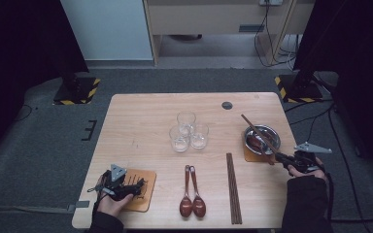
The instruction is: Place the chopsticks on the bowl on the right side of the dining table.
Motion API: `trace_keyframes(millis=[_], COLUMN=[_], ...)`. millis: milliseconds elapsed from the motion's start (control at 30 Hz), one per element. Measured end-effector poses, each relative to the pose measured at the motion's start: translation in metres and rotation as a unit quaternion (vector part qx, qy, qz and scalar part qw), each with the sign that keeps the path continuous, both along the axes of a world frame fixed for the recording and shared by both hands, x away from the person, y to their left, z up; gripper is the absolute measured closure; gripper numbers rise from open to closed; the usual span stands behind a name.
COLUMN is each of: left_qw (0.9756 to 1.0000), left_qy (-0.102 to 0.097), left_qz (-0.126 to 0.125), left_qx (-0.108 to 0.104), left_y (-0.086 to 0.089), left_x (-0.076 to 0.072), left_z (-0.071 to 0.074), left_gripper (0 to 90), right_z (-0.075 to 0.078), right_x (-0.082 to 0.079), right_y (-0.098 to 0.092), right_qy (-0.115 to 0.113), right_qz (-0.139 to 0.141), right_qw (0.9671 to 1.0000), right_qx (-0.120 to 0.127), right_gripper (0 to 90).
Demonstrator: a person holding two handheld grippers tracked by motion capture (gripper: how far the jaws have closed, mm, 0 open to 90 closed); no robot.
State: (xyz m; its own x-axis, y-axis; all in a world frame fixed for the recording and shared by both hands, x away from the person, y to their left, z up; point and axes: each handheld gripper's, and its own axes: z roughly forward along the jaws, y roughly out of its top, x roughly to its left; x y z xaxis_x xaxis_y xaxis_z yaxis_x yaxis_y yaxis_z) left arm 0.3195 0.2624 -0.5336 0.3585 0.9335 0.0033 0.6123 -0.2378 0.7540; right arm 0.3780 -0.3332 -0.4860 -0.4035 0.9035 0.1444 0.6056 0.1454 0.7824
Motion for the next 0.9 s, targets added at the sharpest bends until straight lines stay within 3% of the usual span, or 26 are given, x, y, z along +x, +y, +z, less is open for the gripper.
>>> trace_keyframes(millis=[500, 900], left_qw=[1.0000, 1.0000], left_qy=[0.000, 0.000], left_qz=[0.000, 0.000], left_qx=[0.000, 0.000], left_y=[0.000, 0.000], left_x=[0.000, 0.000], left_z=[0.000, 0.000], left_gripper=[3.8, 3.7], right_z=[-0.004, -0.007], right_x=[0.001, 0.002], right_y=[-0.010, -0.015], right_qy=[0.002, -0.006], right_qz=[-0.043, -0.062], right_qw=[0.9991, 0.9980], right_qx=[-0.006, -0.010], right_gripper=[78.5, 70.8])
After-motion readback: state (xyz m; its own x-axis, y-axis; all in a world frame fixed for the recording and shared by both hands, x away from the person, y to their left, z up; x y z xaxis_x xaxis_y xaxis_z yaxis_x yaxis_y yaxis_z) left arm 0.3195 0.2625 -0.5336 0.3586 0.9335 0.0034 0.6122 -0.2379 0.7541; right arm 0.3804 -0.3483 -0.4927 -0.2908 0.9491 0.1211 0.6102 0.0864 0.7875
